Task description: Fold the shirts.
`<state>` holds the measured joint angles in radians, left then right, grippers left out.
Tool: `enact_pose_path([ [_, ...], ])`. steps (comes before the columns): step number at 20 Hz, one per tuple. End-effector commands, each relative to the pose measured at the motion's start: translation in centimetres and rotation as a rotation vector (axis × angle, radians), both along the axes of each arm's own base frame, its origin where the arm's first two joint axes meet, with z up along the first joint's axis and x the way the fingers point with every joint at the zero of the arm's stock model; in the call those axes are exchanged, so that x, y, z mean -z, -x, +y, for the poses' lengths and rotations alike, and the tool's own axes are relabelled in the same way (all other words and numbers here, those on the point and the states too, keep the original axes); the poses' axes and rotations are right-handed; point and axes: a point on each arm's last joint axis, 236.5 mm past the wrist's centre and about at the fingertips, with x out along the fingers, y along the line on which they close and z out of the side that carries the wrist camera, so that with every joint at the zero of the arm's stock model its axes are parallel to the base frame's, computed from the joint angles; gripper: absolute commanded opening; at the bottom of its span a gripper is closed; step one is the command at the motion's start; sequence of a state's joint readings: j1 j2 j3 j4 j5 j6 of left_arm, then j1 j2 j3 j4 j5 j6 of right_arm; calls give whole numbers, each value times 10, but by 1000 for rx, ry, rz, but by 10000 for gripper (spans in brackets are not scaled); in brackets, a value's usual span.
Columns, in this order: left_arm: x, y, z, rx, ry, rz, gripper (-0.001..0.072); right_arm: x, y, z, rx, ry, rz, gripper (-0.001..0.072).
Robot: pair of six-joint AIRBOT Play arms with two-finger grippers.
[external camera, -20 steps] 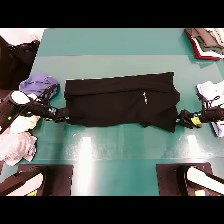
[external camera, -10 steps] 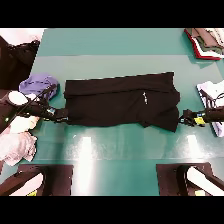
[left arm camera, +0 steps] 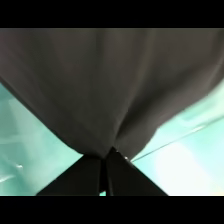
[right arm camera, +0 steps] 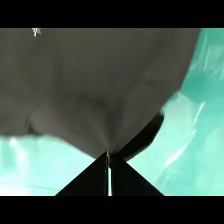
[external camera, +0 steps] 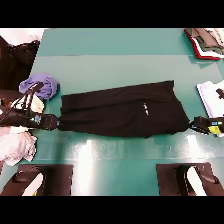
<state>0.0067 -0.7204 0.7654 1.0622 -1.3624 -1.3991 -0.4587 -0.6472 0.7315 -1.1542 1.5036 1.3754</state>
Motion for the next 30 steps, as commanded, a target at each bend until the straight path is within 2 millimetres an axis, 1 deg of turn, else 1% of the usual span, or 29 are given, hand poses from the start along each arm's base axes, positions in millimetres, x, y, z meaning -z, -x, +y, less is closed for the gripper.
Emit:
enact_pose_path([
  [1,2,-9,31,-69,-126,-60,22,-35,-17,-12,37,71,-126,16],
  [2,-1,-21,37,-97,-147,-107,22,-46,-27,-17,40,81,-150,16],
  [4,-9,-46,46,-176,-155,-199,22,-58,-51,-22,28,80,-177,16],
  [6,-11,-62,48,-213,-142,-255,22,-60,-79,-15,-34,75,-193,16],
  [8,-2,-71,50,-227,-144,-252,23,-56,-110,-3,-91,84,-218,16],
  [9,4,-77,51,-232,-147,-242,22,-51,-127,-1,-111,106,-225,16],
  [11,12,-96,55,-259,-151,-263,23,-38,-152,2,-134,121,-215,16],
  [13,14,-120,60,-301,-149,-317,22,-25,-175,1,-132,116,-202,16],
  [15,21,-135,65,-350,-140,-329,23,-17,-198,-5,-119,116,-204,16],
  [20,34,-163,72,-435,-120,-345,23,13,-232,-8,-129,98,-143,18],
  [23,50,-171,74,-466,-114,-318,23,27,-247,-7,-135,84,-122,21],
  [25,56,-177,75,-502,-95,-307,25,34,-257,-4,-142,81,-118,27],
  [26,56,-180,74,-514,-84,-310,27,36,-261,-4,-143,77,-115,107],
  [27,57,-180,74,-517,-79,-308,210,36,-264,-1,-144,58,-111,292],
  [28,56,-180,73,-518,-77,-307,494,34,-266,-1,-145,41,-104,391],
  [29,57,-178,71,-519,-69,-295,611,31,-267,-2,-144,23,-96,393],
  [30,59,-176,70,-513,-70,-282,610,28,-265,-6,-151,14,-78,406],
])
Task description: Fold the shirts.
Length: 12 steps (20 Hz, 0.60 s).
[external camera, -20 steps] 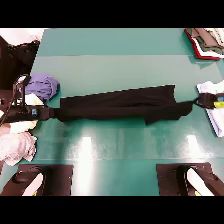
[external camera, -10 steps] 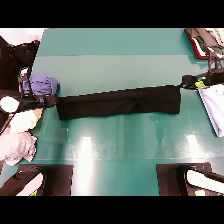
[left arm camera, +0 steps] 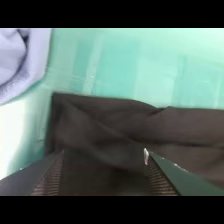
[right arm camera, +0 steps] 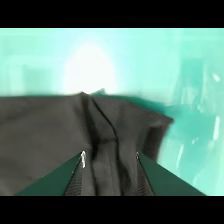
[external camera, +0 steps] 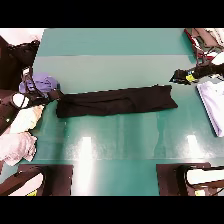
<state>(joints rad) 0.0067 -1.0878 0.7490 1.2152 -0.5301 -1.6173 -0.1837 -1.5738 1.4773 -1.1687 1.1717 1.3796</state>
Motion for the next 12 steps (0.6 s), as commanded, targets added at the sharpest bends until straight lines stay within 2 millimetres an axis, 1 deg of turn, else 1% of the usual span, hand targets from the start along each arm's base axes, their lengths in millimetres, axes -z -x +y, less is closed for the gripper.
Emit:
enact_pose_path([
  [1,5,4,-4,-6,29,32,610,-3,3,-6,-30,-37,59,544],
  [2,9,11,-7,7,36,65,610,-3,12,-12,-46,-45,93,634],
  [3,13,20,-13,19,58,109,608,-1,22,-18,-66,-68,124,634],
  [4,18,28,-18,34,74,152,454,2,28,-23,-62,-108,141,641],
  [5,21,36,-22,46,86,187,154,7,33,-30,-38,-165,153,713],
  [6,24,42,-25,60,90,214,29,13,38,-35,-16,-228,165,713],
  [8,27,51,-30,75,107,253,23,29,45,-37,12,-355,188,713],
  [10,27,54,-35,76,136,268,23,46,53,-32,23,-464,227,713],
  [12,25,55,-41,86,158,269,23,65,58,-27,13,-507,284,712],
])
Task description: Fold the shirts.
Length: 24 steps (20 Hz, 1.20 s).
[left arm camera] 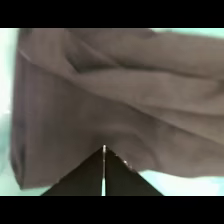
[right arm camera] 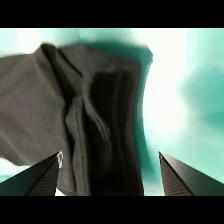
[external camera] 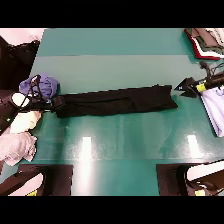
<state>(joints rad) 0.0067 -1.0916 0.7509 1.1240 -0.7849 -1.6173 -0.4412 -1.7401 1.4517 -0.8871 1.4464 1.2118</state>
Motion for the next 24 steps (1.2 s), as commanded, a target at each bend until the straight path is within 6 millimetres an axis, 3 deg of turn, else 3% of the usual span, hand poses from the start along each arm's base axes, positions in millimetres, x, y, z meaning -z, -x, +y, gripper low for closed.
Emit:
enact_pose_path([
  [1,-2,7,-15,43,53,20,23,23,12,12,-13,-144,69,713],
  [5,-13,3,-32,73,125,-15,23,38,13,35,-90,-153,82,712],
  [10,-14,10,-62,169,112,-33,22,31,6,73,-171,-185,38,679],
  [12,-16,10,-76,201,108,-57,22,32,6,82,-200,-178,25,437],
  [14,-22,7,-90,233,104,-86,22,30,6,86,-219,-178,12,122],
  [15,-29,4,-99,257,103,-104,21,28,5,90,-242,-173,-7,21],
  [16,-37,0,-108,279,103,-124,21,25,4,89,-251,-166,-26,21],
  [19,-58,-19,-143,360,102,-174,21,-6,-4,94,-261,-122,-115,18],
  [21,-63,-38,-172,415,99,-190,21,-44,-8,110,-271,-142,-202,16],
  [24,-44,-61,-223,498,106,-157,21,-118,-11,150,-264,-250,-341,15],
])
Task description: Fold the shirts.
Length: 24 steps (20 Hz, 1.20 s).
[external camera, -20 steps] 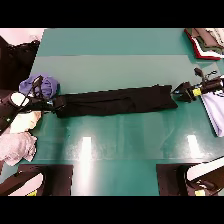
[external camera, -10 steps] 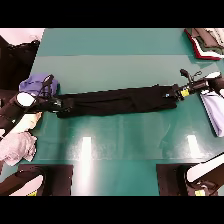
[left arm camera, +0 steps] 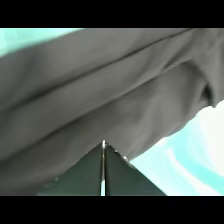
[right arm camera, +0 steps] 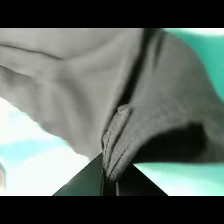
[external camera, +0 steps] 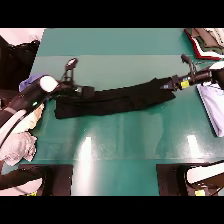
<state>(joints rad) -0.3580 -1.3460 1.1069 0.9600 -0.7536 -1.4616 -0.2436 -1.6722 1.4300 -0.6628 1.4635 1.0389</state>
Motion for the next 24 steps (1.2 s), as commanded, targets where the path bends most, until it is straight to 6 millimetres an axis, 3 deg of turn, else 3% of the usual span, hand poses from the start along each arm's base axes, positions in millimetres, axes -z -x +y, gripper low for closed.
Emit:
enact_pose_path([
  [1,22,-21,-60,104,-12,26,21,-82,-2,44,-16,-116,-135,16],
  [5,71,-24,-105,168,-32,112,21,-151,5,92,-136,-104,-272,16],
  [8,91,-26,-104,157,-47,159,21,-186,12,123,-202,-108,-353,16],
  [11,96,-31,-95,147,-94,143,21,-203,23,149,-259,-117,-396,16],
  [14,94,-30,-94,153,-102,138,22,-203,32,168,-299,-127,-398,16],
  [17,67,-34,-87,199,-154,84,22,-191,37,186,-340,-137,-367,16],
  [19,37,-45,-63,231,-276,-6,22,-180,41,200,-370,-142,-341,16],
  [24,-55,-63,53,105,-455,-84,22,-160,51,245,-430,-160,-320,16],
])
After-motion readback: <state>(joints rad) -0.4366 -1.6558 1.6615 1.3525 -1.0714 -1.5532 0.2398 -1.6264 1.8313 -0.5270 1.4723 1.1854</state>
